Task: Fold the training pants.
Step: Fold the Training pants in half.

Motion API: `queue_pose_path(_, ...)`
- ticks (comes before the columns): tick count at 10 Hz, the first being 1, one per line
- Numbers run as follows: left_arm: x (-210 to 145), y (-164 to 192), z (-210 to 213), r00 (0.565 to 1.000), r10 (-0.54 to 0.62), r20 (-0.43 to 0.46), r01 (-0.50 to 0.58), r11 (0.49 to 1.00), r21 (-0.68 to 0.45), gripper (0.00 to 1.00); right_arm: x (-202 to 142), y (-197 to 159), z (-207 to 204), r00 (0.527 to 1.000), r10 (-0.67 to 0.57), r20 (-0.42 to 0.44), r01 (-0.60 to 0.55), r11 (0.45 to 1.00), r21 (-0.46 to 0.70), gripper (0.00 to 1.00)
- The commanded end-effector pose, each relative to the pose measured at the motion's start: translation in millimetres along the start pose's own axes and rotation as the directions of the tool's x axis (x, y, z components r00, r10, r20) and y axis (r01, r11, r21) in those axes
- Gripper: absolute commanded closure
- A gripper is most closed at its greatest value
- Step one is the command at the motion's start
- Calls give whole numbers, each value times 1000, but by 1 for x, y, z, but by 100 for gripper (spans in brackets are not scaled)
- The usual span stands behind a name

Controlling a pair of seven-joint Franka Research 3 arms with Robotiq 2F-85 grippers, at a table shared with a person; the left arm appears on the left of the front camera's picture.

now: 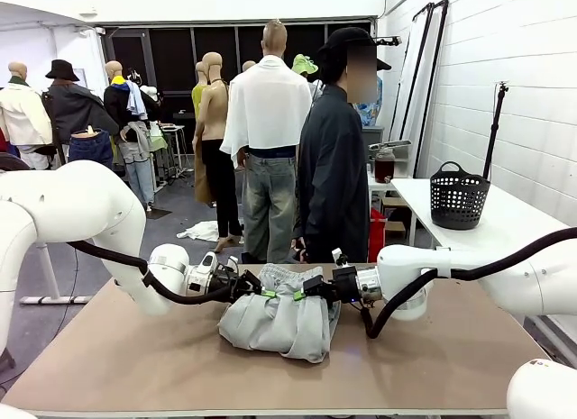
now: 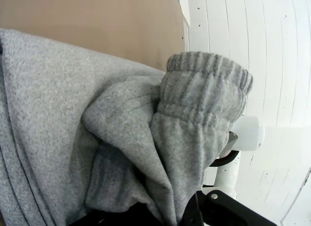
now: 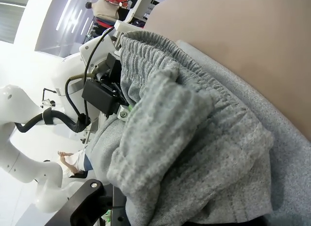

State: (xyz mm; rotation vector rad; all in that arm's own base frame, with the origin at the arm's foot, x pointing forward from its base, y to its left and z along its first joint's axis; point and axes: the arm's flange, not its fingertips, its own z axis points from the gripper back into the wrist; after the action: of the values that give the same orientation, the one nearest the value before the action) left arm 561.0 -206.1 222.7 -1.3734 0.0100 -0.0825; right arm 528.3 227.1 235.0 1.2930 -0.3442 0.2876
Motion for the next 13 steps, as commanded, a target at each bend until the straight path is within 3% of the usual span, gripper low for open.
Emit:
queue_pose_path(1,2,8,20,999,37,27,-37,999,25,80,4,-7,15,999,-38,6,38,999,-25,70)
queue_pose_path(4,-4,5,29,998,48,38,-49,999,8,20,2,-5,28,998,-58,15,59,997,-51,11)
queue_pose_path(5,-5,4,32,998,47,45,-48,999,7,0,1,-6,33,998,-66,18,67,996,-60,0)
queue_pose_path(13,-55,2,97,978,56,203,-60,998,14,0,-5,-2,81,995,-75,66,82,990,-116,0)
